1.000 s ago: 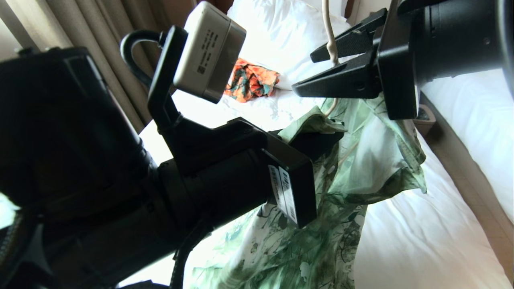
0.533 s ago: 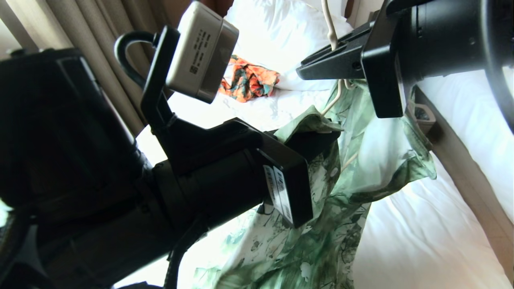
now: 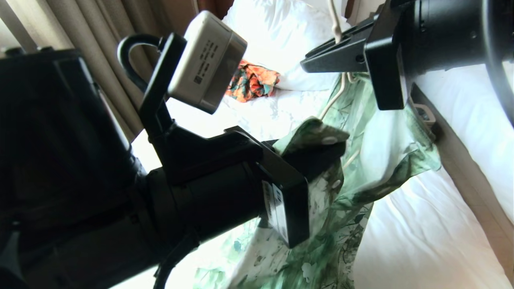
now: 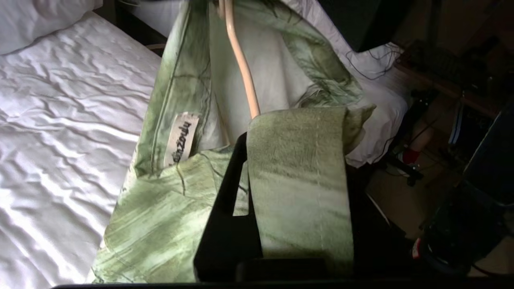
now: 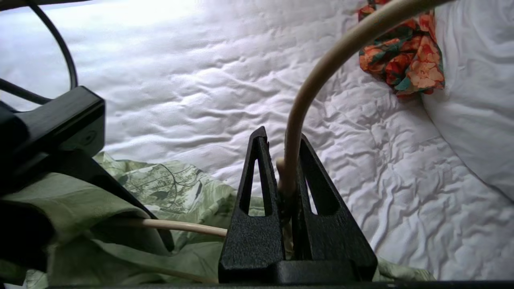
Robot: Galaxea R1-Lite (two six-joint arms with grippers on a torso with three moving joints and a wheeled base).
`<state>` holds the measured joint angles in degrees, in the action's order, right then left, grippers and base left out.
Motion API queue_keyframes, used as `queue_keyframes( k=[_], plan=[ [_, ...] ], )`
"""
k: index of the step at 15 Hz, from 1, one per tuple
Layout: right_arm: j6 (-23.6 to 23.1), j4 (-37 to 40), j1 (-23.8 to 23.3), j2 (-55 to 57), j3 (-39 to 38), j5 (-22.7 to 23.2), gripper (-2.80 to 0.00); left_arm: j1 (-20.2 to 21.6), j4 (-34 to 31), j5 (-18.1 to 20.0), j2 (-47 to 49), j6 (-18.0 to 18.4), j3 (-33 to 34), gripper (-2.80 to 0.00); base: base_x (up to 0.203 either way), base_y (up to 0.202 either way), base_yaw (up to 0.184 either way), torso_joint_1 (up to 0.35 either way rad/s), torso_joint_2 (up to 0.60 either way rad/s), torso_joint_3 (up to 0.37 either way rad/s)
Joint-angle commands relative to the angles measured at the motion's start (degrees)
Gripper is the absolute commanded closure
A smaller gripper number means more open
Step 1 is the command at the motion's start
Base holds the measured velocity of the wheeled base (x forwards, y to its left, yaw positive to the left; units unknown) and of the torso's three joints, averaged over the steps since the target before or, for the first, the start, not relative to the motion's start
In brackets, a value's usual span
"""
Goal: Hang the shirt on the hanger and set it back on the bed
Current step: Take the clothes hanger out of the clothes
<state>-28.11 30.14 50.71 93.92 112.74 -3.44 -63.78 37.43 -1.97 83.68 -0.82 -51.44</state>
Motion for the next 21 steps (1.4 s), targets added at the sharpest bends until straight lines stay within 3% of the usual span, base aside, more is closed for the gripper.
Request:
queue_keyframes(
  k=[1,5,9,15,19,20,21],
  plan=[
    [-0.19,0.89,0.18,-0.23,-0.24,0.19,0.00,0.18,0.45,-0.42,-0.10,0.38,-2.21,-2.80,0.000,0.000,0.000,0.000,0.00,0.000],
    [0.36,0.53,0.00,0.03,-0.25,0.11,0.00,0.51,0.28,-0.66,-1.49,1.69,-1.33,-2.80,0.000,0.000,0.000,0.000,0.00,0.000],
    [3.06,0.53,-0.63,0.21,-0.24,0.02,0.00,2.77,0.37,-0.60,-3.71,3.18,-2.32,-2.80,0.000,0.000,0.000,0.000,0.00,0.000],
    [3.15,0.34,-3.86,-0.28,-0.23,0.02,0.00,7.59,-1.10,-0.66,-8.48,3.63,-3.90,-2.80,0.000,0.000,0.000,0.000,0.00,0.000],
    [3.81,-2.61,-7.88,-0.56,-0.24,0.33,0.00,10.12,-7.49,-0.62,-13.31,3.55,-3.31,-2.80,0.000,0.000,0.000,0.000,0.00,0.000],
    [5.09,-2.63,-8.24,-0.68,-0.24,0.37,0.00,11.82,-7.93,-0.64,-13.55,3.54,-3.23,0.00,0.000,0.000,0.000,0.000,0.00,0.000],
    [6.25,-2.63,-8.45,-0.75,-0.24,0.37,0.00,13.56,-8.07,-0.61,-13.72,3.54,-3.11,0.00,0.000,0.000,0.000,0.000,0.00,0.000]
  ],
)
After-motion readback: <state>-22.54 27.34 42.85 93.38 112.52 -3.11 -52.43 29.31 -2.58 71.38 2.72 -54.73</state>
